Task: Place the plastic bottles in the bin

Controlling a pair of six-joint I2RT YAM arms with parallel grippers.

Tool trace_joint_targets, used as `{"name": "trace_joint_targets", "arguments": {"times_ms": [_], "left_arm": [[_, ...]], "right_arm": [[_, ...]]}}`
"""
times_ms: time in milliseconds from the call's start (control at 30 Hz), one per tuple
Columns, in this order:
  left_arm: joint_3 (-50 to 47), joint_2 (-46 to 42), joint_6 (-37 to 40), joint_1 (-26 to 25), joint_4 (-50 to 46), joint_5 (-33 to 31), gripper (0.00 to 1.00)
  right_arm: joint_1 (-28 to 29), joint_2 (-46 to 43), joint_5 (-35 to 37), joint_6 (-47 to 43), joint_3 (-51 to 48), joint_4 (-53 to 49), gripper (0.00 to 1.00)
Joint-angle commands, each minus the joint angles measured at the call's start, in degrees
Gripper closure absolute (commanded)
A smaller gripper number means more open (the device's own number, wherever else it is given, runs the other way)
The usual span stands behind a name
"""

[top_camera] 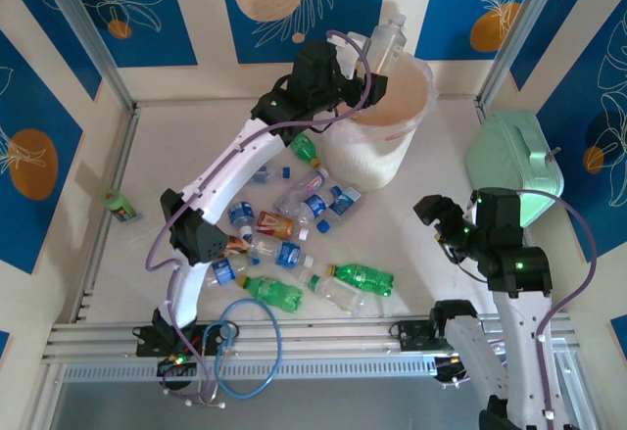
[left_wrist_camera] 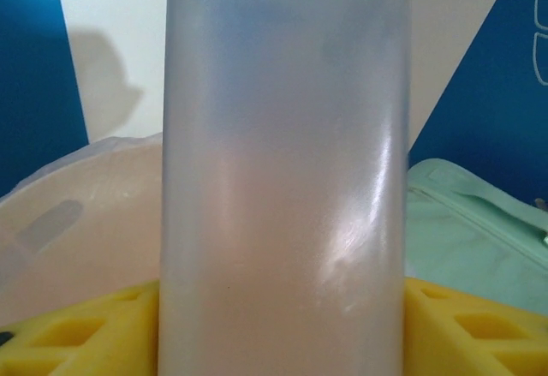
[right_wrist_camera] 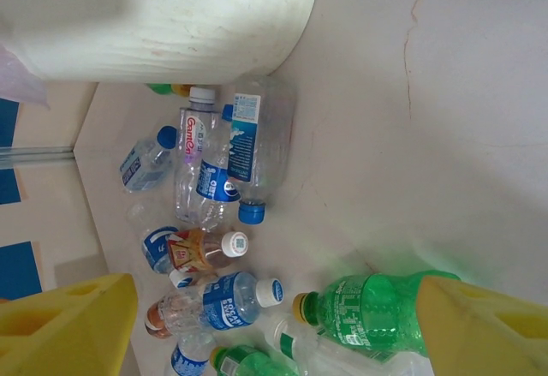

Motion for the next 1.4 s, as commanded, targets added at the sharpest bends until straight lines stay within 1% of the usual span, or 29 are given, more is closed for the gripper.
{"name": "trace_joint_targets", "arguments": {"times_ms": [0, 100, 267, 367, 467, 633, 733, 800, 867, 967, 1100, 1200, 1300, 1333, 1367], "left_arm": [[-0.29, 0.81, -2.00, -0.19, 2.01, 1.46, 0.26], [-3.24, -0.65, -2.14, -0.19, 3.48, 1.33, 0.20], [-4.47, -3.32, -1.58, -0.19, 4.27, 0.64, 0.17], [-4.55, -6.09, -1.11, -0.13, 4.14, -0.39, 0.17], [-7.58, -11.17, -0.63, -0.18, 3.62, -1.53, 0.17], [-21.18, -23.25, -1.29, -0.18, 1.72, -5.13, 0.17], [-32.23, -30.73, -2.73, -0.11, -0.20, -6.36, 0.17], [-40.00, -36.62, -4.20, -0.11, -0.94, -6.71, 0.17], [-47.67, -41.60, -5.88, -0.06, -1.84, -8.29, 0.17], [-58.13, -48.42, -10.26, 0.46, -2.50, -10.79, 0.16], [-69.38, -54.50, -16.91, 1.62, -3.09, -10.86, 0.16], [-75.37, -57.18, -20.08, 1.92, -2.31, -9.26, 0.17], [-79.26, -59.29, -23.69, 1.91, -3.38, -7.93, 0.19], [-80.49, -60.00, -24.23, 1.91, -3.68, -7.70, 0.20], [-81.88, -60.90, -24.71, 1.96, -4.34, -8.34, 0.20]], "right_arm": [[0.53, -0.50, -1.31, 0.63, -0.14, 0.35, 0.15], [0.77, -0.34, -1.76, 0.37, -0.39, 0.74, 0.14], [2.32, 0.93, -2.05, -0.46, -0.19, 1.23, 0.14], [5.01, 3.04, -1.13, -2.35, 1.09, 1.23, 0.14], [9.49, 6.43, 0.92, -5.44, 3.36, 0.47, 0.14], [20.98, 12.76, 5.43, -9.05, 5.00, -0.64, 0.14], [28.91, 16.79, 7.91, -8.78, 3.84, 0.32, 0.14], [34.68, 20.08, 11.55, -8.53, 4.10, 0.16, 0.13], [38.53, 23.50, 14.43, -8.65, 4.96, -0.75, 0.12], [43.50, 27.65, 16.24, -10.02, 5.97, -1.46, 0.11], [47.86, 30.79, 16.53, -11.15, 5.18, -1.73, 0.11], [50.92, 32.38, 17.56, -11.26, 3.66, -0.97, 0.09], [53.96, 34.62, 18.71, -10.87, 3.39, -0.59, 0.09], [54.79, 35.27, 19.04, -10.72, 3.72, -0.64, 0.10], [55.58, 35.70, 17.80, -11.23, 3.82, 0.39, 0.13]]}}
